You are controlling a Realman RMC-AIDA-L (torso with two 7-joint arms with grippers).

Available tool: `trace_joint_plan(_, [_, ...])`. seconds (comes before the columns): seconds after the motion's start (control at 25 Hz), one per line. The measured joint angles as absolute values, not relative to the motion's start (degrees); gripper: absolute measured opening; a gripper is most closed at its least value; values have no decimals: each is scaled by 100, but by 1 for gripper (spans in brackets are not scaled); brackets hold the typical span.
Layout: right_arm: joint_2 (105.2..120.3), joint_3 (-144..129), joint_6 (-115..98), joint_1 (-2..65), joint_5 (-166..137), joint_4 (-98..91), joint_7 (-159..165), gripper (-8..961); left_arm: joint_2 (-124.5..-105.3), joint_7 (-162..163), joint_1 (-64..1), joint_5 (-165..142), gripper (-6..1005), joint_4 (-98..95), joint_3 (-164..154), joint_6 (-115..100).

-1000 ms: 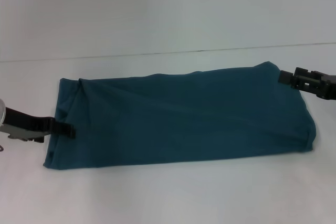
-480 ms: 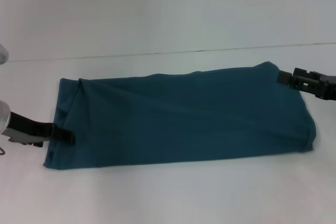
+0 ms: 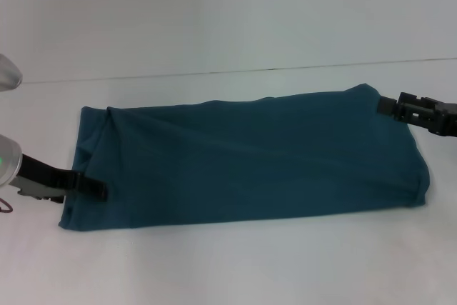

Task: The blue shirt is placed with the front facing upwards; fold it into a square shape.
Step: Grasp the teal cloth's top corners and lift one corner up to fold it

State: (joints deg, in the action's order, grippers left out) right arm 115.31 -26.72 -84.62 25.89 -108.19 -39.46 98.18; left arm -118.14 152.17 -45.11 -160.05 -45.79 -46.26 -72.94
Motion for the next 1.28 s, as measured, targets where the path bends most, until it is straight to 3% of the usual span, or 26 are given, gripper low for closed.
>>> trace_joint_plan(1.28, [11522,-2672,-8465,2586,-10832,-3946,9806,924,-11960,15061,-4720,-15776,904,-4629,-4667,-7569])
